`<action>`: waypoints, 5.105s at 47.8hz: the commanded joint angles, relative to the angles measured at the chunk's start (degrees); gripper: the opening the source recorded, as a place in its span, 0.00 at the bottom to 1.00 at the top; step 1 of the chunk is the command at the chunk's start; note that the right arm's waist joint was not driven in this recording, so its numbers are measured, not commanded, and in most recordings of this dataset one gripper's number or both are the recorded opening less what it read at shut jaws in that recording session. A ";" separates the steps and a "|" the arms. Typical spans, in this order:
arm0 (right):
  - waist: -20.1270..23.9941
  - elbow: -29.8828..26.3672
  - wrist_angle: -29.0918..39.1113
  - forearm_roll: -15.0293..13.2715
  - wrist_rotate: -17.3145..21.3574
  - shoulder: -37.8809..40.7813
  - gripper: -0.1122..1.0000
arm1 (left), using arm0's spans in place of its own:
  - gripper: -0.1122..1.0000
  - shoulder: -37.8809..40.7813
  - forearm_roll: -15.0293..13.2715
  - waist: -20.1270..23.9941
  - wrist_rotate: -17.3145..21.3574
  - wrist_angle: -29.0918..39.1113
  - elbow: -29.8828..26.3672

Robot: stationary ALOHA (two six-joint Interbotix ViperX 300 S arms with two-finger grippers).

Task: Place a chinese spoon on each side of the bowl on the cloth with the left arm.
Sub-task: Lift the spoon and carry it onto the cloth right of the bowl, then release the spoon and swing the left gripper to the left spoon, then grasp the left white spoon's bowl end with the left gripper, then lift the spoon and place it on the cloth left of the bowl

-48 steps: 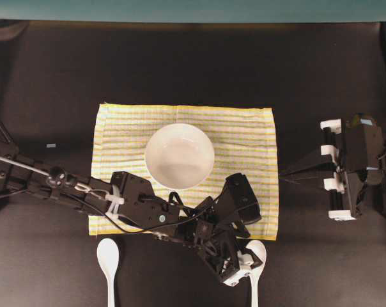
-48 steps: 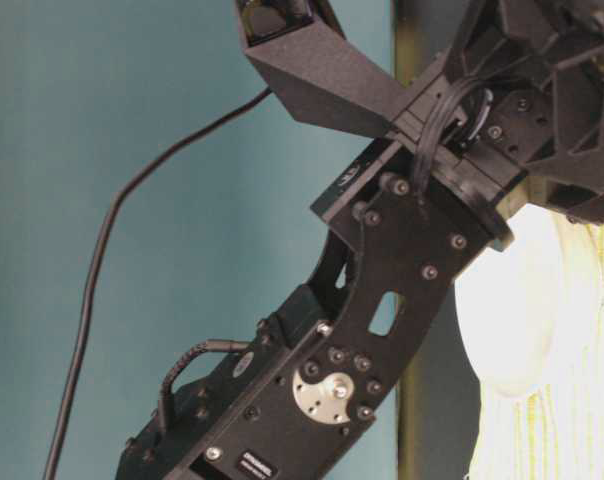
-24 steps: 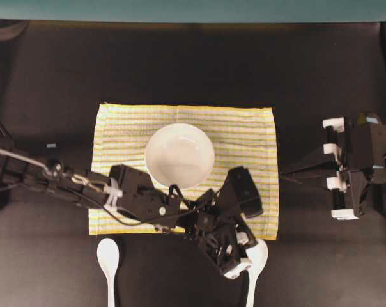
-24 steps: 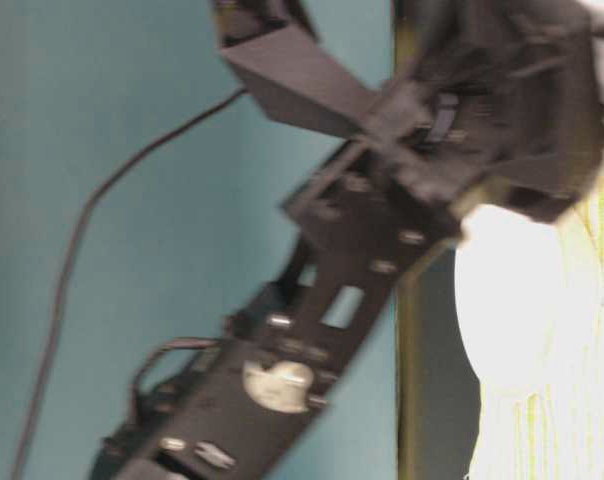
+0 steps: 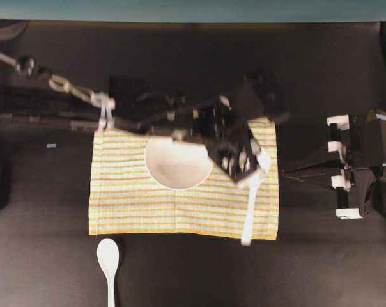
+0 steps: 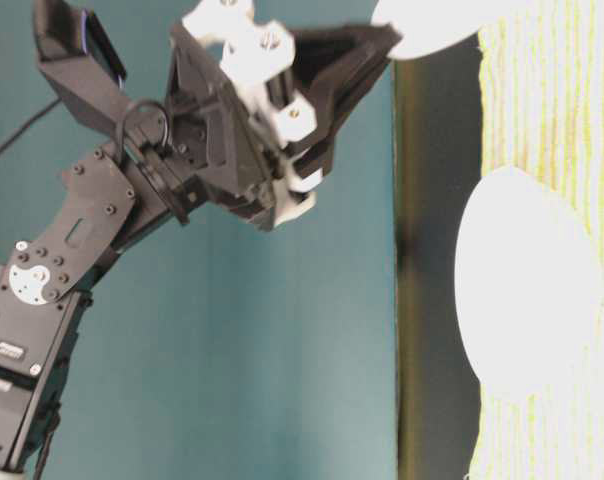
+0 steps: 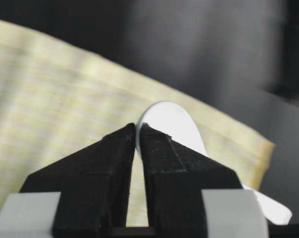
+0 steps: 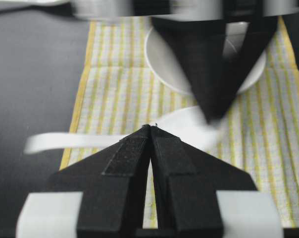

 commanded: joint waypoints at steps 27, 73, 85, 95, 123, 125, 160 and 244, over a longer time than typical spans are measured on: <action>0.00 -0.44 1.05 0.00 0.26 -0.44 0.10 | 0.14 0.26 0.26 5.36 2.64 -10.72 9.49; 0.00 -0.53 -0.09 0.09 0.62 -0.18 0.10 | 0.85 2.72 0.26 5.54 2.72 -23.82 15.47; 0.00 -0.44 -0.09 0.09 0.79 -0.44 0.10 | 0.87 -8.61 0.26 2.20 3.34 -17.14 16.00; 0.00 -0.35 0.26 0.09 0.79 -1.14 0.10 | 0.87 -20.30 0.26 -6.59 2.46 -10.99 24.08; 0.00 0.88 1.32 0.09 1.67 -1.32 0.10 | 0.87 -33.75 0.26 -26.46 -28.04 -22.32 55.11; 0.00 0.79 1.14 0.09 1.67 -1.41 0.10 | 0.87 -34.54 0.26 -26.46 -29.44 -22.59 56.87; 0.00 0.79 -1.67 0.09 1.67 -1.32 0.10 | 0.86 -31.38 0.26 -22.50 -32.70 -35.68 65.04; 0.00 -0.79 -1.76 0.53 4.31 -1.49 0.10 | 0.15 -49.31 0.35 3.43 28.56 -7.03 53.44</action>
